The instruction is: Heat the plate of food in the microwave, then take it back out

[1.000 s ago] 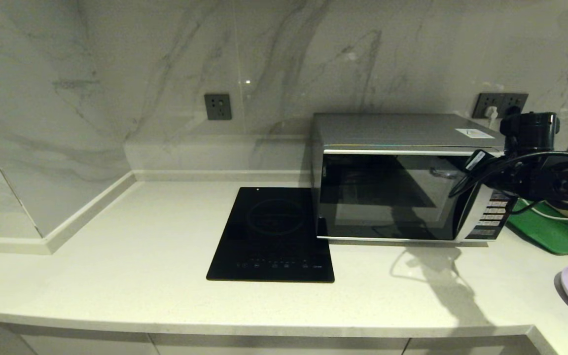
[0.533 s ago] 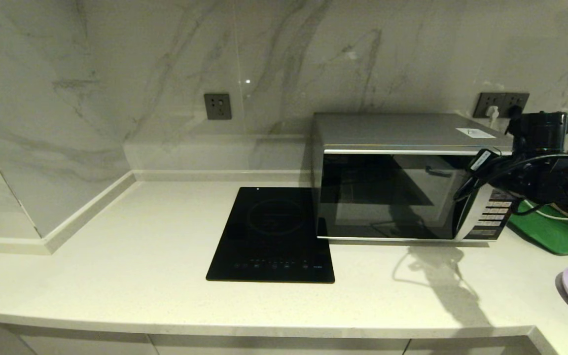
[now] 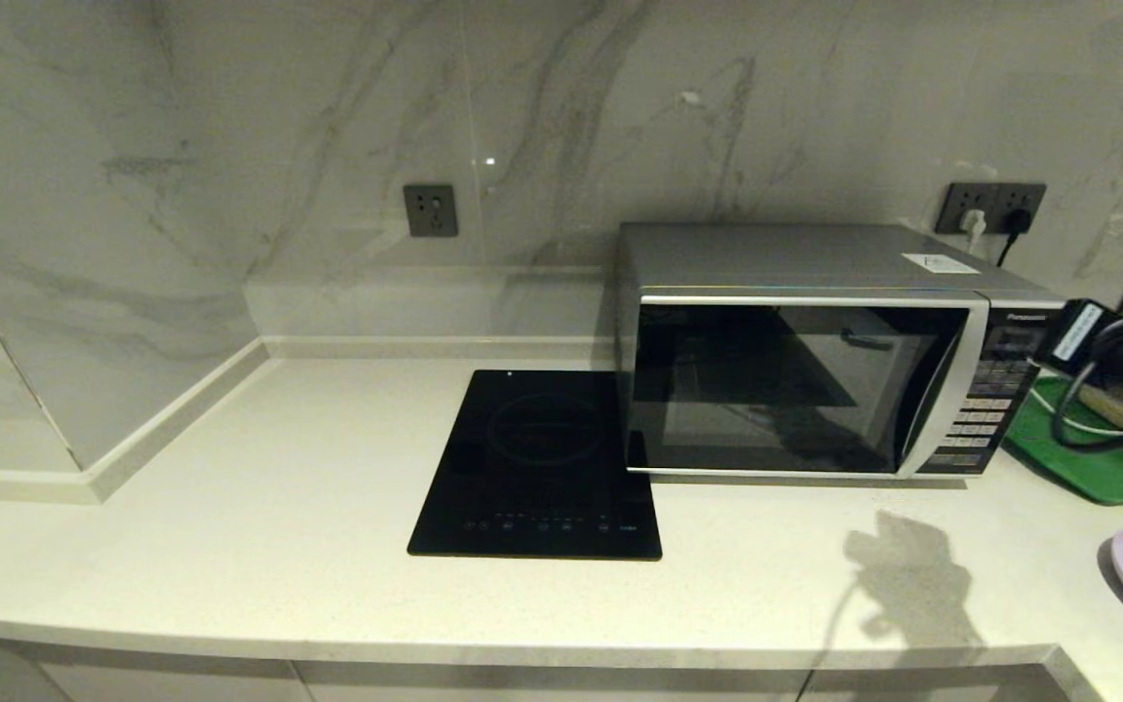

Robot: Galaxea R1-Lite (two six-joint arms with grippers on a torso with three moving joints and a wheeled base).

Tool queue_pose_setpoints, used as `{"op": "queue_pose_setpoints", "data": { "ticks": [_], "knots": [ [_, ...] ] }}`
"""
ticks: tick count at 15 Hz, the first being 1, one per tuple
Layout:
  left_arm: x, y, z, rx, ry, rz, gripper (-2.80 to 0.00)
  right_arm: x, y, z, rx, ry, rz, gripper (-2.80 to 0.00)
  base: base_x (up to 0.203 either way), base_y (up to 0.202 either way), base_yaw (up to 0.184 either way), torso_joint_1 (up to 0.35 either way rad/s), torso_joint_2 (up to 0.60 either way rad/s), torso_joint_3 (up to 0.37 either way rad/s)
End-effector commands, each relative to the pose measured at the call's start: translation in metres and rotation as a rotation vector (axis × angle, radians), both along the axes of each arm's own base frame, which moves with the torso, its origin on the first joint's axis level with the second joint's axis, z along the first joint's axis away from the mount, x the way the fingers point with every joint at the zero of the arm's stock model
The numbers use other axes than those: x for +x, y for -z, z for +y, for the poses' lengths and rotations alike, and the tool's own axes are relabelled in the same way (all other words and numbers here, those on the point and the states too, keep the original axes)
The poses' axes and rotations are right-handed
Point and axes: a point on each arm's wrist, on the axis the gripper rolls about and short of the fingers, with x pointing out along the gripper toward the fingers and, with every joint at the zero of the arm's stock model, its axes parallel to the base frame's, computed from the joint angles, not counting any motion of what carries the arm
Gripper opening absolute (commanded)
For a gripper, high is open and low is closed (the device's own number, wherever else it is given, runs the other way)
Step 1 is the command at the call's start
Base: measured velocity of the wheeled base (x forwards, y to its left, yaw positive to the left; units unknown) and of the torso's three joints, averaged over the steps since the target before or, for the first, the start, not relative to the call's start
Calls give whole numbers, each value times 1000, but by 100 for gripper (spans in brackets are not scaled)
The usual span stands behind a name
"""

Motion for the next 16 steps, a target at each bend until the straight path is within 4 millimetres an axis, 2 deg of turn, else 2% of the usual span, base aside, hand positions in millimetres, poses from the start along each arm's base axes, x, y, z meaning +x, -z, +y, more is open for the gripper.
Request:
{"op": "queue_pose_setpoints", "data": {
  "ticks": [1,3,4,7,9,11,13,14,16],
  "knots": [
    [0,0,0,0,0,-1,-280,-99,-45,1,-3,-75,-111,-280,0,0,0,0,0,0],
    [0,0,0,0,0,-1,-280,-171,-56,3,-9,-155,-157,-280,0,0,0,0,0,0],
    [0,0,0,-2,-1,-1,-280,-208,-55,3,-20,-186,-173,-280,0,0,0,0,0,0],
    [0,0,0,0,-1,-1,-280,-311,-30,3,-92,-236,-157,-280,0,0,0,0,0,0],
    [0,0,0,0,-2,-1,-280,-366,-7,3,-138,-255,-126,-280,0,0,0,0,0,0],
    [0,0,0,-2,0,-1,-280,-401,18,5,-183,-256,-124,-280,0,0,0,0,0,0],
    [0,0,0,-2,0,-1,-280,-421,44,5,-208,-264,-112,-280,0,0,0,0,0,0],
    [0,0,0,0,0,-1,-280,-424,57,4,-217,-269,-117,-280,0,0,0,0,0,0],
    [0,0,0,0,0,-1,-280,-417,84,4,-264,-291,-106,-280,0,0,0,0,0,0]
  ]
}}
